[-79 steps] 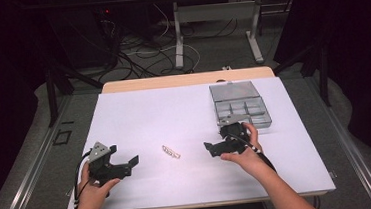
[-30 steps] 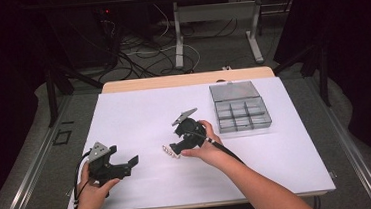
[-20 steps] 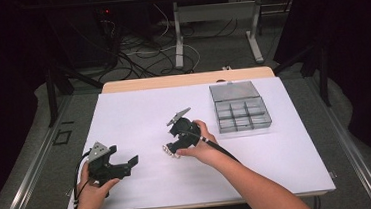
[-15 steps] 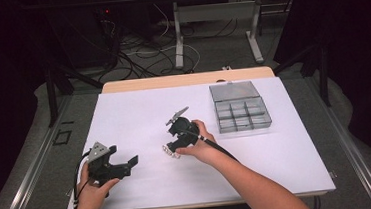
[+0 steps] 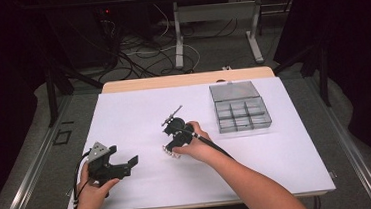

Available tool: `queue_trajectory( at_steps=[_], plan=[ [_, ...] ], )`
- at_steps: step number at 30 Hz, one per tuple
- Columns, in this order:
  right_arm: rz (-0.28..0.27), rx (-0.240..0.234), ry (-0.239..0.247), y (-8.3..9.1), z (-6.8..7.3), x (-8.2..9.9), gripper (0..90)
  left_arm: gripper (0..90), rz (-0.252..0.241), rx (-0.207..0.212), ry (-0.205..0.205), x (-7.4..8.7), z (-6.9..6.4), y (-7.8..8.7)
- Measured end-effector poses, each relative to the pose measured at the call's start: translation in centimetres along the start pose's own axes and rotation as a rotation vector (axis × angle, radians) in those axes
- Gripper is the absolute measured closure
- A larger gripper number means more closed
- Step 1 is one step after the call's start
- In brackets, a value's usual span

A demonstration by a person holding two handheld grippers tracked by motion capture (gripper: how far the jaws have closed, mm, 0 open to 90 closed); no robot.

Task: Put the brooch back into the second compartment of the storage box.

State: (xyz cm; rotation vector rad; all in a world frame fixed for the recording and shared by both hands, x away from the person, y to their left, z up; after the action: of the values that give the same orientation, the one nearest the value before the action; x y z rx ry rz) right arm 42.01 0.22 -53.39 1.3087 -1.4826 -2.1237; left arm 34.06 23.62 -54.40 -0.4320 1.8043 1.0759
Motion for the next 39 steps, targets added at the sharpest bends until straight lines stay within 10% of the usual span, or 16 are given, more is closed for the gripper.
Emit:
queue_trajectory(
  at_steps=[39],
  plan=[
    [0.071,-0.041,-0.097,-3.3,0.8,-0.1,75.5,2.2,0.0,0.007,-0.005,0.0,0.0,0.0]
  ],
)
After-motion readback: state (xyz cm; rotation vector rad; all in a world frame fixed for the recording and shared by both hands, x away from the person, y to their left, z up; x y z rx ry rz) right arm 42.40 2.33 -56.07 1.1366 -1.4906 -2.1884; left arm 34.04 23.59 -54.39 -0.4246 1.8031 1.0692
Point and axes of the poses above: each handheld gripper's, and its own axes: y roughly backward along the jaws, x roughly out of its underside, z roughly to its left, the point moved 3 cm from there along -y, roughly forward along the jaws, and after that the axes turned 1 degree about -z, right-handed, at the moved point
